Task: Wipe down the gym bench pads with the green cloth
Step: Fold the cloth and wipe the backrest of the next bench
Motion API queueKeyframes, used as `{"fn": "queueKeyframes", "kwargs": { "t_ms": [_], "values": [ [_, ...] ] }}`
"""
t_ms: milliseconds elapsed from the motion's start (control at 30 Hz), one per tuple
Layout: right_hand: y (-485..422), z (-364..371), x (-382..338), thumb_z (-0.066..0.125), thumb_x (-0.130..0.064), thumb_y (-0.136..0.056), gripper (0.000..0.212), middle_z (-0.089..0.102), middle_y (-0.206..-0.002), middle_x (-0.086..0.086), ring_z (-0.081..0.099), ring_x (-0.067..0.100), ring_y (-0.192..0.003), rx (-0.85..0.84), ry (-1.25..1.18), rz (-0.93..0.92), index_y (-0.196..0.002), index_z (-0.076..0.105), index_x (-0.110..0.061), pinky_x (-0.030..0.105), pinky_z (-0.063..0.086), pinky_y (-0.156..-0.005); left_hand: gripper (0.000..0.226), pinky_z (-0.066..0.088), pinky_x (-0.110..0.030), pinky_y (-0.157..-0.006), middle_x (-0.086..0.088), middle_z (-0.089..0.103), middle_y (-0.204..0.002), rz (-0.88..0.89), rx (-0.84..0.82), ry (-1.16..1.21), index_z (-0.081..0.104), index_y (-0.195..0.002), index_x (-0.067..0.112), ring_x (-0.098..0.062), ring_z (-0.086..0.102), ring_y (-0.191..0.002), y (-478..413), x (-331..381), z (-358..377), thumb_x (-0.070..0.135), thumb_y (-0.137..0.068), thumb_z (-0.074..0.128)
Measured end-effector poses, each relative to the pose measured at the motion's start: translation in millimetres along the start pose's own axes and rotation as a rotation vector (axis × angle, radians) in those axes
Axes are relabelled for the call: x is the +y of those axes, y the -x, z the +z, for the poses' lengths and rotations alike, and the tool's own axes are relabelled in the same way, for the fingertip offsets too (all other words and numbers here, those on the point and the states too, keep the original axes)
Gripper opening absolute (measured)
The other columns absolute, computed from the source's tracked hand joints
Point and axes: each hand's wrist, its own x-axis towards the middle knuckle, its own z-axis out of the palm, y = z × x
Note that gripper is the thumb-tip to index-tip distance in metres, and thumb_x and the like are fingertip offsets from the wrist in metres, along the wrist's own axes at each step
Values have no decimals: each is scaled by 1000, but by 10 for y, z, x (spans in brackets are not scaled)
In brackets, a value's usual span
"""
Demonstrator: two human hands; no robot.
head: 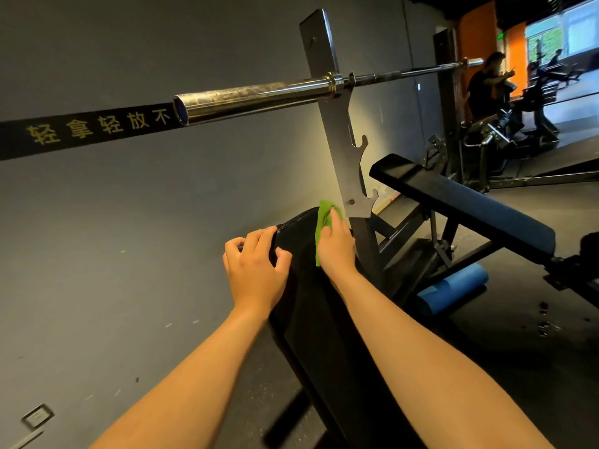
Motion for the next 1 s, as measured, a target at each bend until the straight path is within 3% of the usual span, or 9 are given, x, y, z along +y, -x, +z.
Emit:
{"fn": "queueKeyframes", "kwargs": {
  "t_ms": [100,200,300,400,500,600,800,900,1000],
  "values": [
    [312,143,-25,33,-18,-106,49,20,-164,-3,8,15,-153,-66,86,-258,-154,30,-28,46,12,-125,39,44,-39,-88,13,65,-118,6,12,-3,64,-126,27,-20,41,-103,9,2,-10,33,-90,52],
    [368,122,-25,33,-17,-106,49,19,-164,-8,3,8,-153,-150,141,-436,-153,33,-29,36,-4,-122,39,43,-38,-88,15,65,-118,33,15,-4,64,-128,28,-20,41,-103,10,-7,-13,33,-90,52],
    [60,36,24,31,-18,-106,49,23,-163,-5,10,14,-152,-118,196,-392,-153,33,-30,43,6,-124,41,44,-37,-88,14,64,-121,37,5,-5,63,-130,27,-19,42,-106,9,-35,-5,36,-92,49],
    [-176,-105,0,29,-21,-108,46,41,-152,3,39,23,-139,-95,8,-94,-153,32,-30,38,35,-110,43,44,-36,-88,13,64,-122,32,-4,3,63,-130,26,-17,42,-107,9,-47,4,38,-93,46],
    [-216,-148,-13,28,-22,-109,45,47,-146,6,48,26,-131,-116,-95,128,-154,30,-28,39,43,-103,43,45,-36,-87,12,65,-121,21,6,28,64,-129,25,-16,41,-107,16,-39,11,38,-92,46],
    [-3,-52,5,32,-21,-107,48,41,-152,5,42,24,-137,-28,-16,-3,-154,29,-29,43,42,-110,43,45,-36,-87,11,66,-120,18,22,45,65,-128,24,-16,41,-106,21,-35,8,38,-92,47],
    [431,48,91,35,-17,-106,51,18,-165,-9,2,7,-152,-151,136,-367,-154,30,-32,35,2,-124,40,45,-39,-88,13,65,-120,55,37,54,64,-130,23,-18,41,-106,24,-65,16,32,-92,53],
    [121,-40,64,33,-16,-106,52,18,-165,-6,6,14,-153,-150,183,-347,-155,28,-32,41,7,-123,41,43,-37,-90,11,65,-122,65,37,63,65,-130,22,-18,41,-107,25,-76,15,33,-92,52],
    [-176,-154,21,31,-18,-107,51,32,-159,2,31,24,-146,-146,14,-72,-156,25,-32,46,29,-117,42,43,-36,-91,11,65,-122,57,22,91,64,-130,22,-17,41,-110,22,-79,13,35,-93,49]
  ]
}}
